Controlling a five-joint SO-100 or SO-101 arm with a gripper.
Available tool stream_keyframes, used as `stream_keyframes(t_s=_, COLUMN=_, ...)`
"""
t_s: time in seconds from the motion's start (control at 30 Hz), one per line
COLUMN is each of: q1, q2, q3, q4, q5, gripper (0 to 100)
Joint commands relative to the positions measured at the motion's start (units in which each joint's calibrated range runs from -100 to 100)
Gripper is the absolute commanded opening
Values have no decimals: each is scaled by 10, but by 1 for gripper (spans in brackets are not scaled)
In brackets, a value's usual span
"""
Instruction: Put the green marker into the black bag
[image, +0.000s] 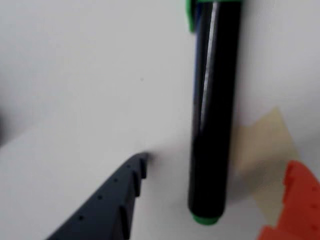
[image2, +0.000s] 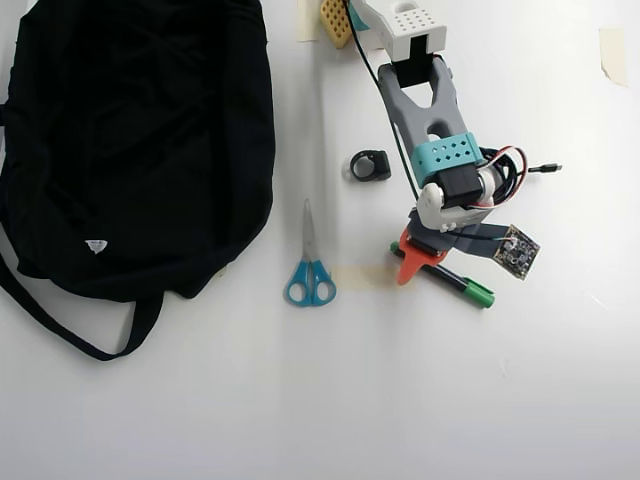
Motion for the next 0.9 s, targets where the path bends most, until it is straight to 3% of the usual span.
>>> stream_keyframes(t_s=0.0, q1=-1, q2=-3, q3=-12, q4=14, q5=2, gripper=35)
stream_keyframes(t_s=0.2, q1=1, q2=-3, q3=-12, q4=23, q5=3, gripper=34)
stream_keyframes(t_s=0.4, q1=1, q2=-4, q3=-17, q4=18, q5=3, gripper=25)
stream_keyframes(t_s=0.87, q1=1, q2=-5, q3=-18, q4=2, q5=2, gripper=24)
